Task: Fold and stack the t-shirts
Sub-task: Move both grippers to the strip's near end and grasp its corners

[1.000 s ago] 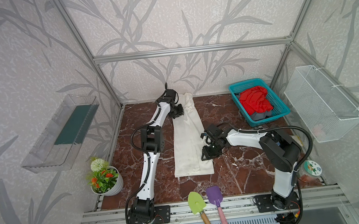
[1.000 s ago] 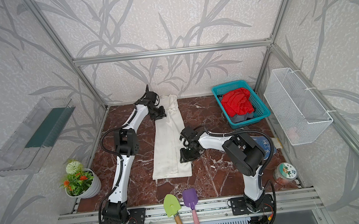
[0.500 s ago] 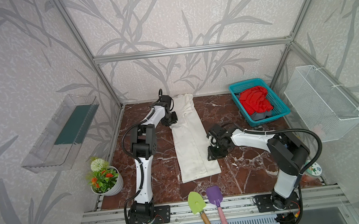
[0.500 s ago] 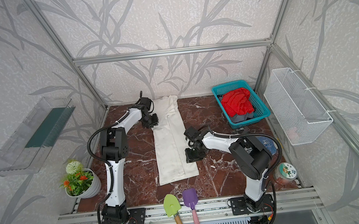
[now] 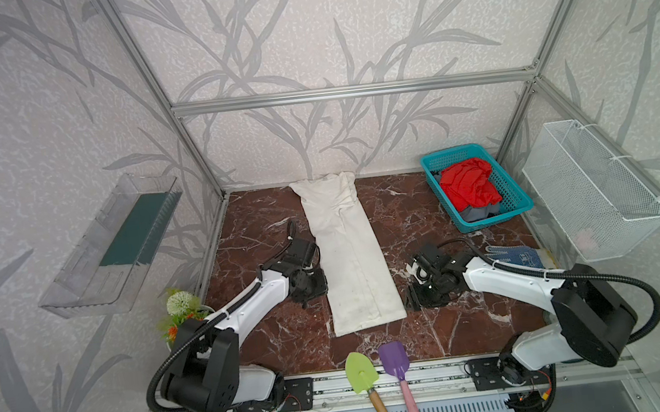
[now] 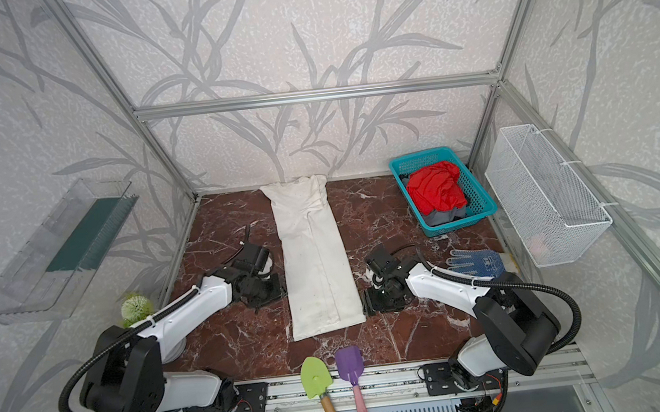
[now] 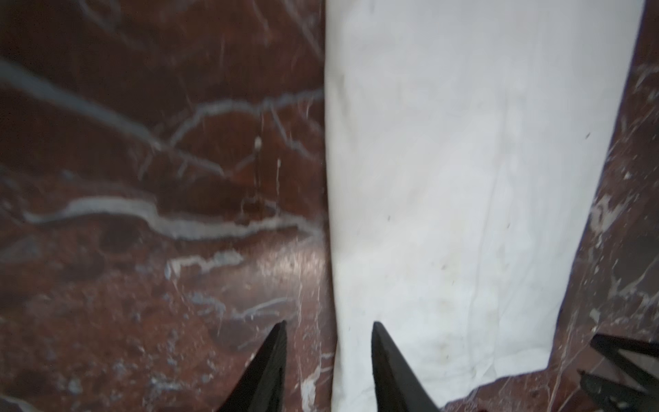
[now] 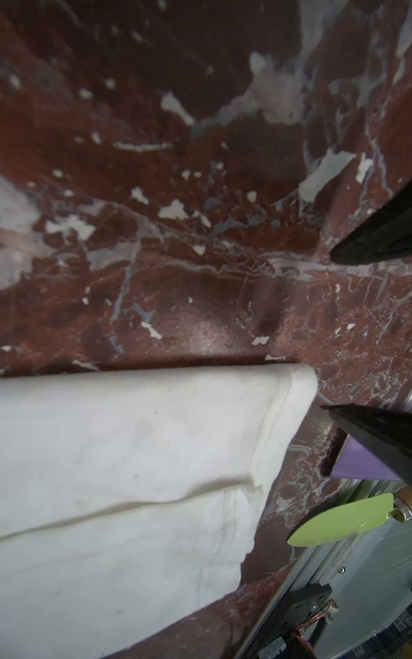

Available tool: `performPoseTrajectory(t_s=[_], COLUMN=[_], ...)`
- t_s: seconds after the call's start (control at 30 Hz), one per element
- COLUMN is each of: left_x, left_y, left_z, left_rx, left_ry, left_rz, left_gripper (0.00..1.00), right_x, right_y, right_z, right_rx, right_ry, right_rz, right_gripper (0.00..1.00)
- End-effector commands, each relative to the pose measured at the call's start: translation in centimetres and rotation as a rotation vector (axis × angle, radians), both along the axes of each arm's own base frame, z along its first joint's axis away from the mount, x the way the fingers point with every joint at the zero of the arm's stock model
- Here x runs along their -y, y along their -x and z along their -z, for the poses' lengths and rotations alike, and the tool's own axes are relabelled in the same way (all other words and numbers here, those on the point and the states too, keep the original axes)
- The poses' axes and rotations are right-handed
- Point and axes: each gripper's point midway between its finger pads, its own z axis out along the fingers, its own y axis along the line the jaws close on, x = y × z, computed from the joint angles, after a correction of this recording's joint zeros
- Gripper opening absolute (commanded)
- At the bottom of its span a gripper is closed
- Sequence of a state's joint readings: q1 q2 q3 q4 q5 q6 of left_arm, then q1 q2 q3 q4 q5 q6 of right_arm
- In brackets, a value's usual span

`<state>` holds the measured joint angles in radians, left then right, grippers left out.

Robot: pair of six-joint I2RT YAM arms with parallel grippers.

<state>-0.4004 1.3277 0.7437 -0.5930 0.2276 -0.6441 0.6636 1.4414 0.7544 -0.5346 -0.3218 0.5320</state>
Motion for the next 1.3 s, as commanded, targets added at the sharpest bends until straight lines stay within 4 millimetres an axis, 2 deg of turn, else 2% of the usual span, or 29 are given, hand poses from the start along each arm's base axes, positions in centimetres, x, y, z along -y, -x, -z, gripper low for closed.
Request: performPoseTrajectory(t_s=[0.0, 0.1, 0.2, 0.4, 0.5, 0.6, 0.73, 0.97, 1.17, 1.27], left_x=[1.2, 1.1, 1.5, 2.6, 2.9, 3.0, 2.9, 3.1, 3.0, 2.9], left_y=[3.1, 5.5, 6.7, 7.1, 7.5, 7.9, 8.7, 8.8, 9.5, 9.8], left_z=[0.4, 1.0, 1.6, 2.4, 3.0, 3.6, 4.1, 4.4, 4.9, 5.4], left_rx=[-0.055, -0.070, -0.084, -0.119, -0.156, -0.183, -0.204, -0.207, -0.234, -0.243], left_ry=[0.082, 0.089, 0.142, 0.169, 0.155, 0.144, 0.126, 0.129, 0.109, 0.098], left_rz=[-0.049, -0.062, -0.067, -0.027, -0.003, 0.003, 0.003, 0.001, 0.009, 0.008], left_gripper=[0.41, 0.43, 0.45, 0.45, 0.45, 0.45, 0.45, 0.44, 0.39, 0.33], right_x=[-1.1, -1.8, -2.3, -2.2, -2.0, -1.6, -1.2, -1.5, -1.5, -1.5], right_y=[-0.3, -0.5, -0.5, -0.5, -0.2, 0.4, 1.5, 3.1, 3.3, 3.2], right_z=[0.2, 0.9, 1.5, 2.7, 3.3, 3.7, 3.9, 4.4, 4.5, 4.6], right_rx=[-0.007, -0.017, -0.031, -0.053, -0.079, -0.101, -0.121, -0.151, -0.156, -0.154], right_ry=[-0.057, -0.092, -0.103, -0.073, -0.049, -0.023, 0.012, 0.039, 0.048, 0.052], right_rz=[0.004, 0.013, 0.019, 0.027, 0.030, 0.026, 0.010, -0.008, 0.016, 0.017], right_gripper=[0.63, 0.63, 0.63, 0.60, 0.54, 0.48, 0.45, 0.40, 0.32, 0.25])
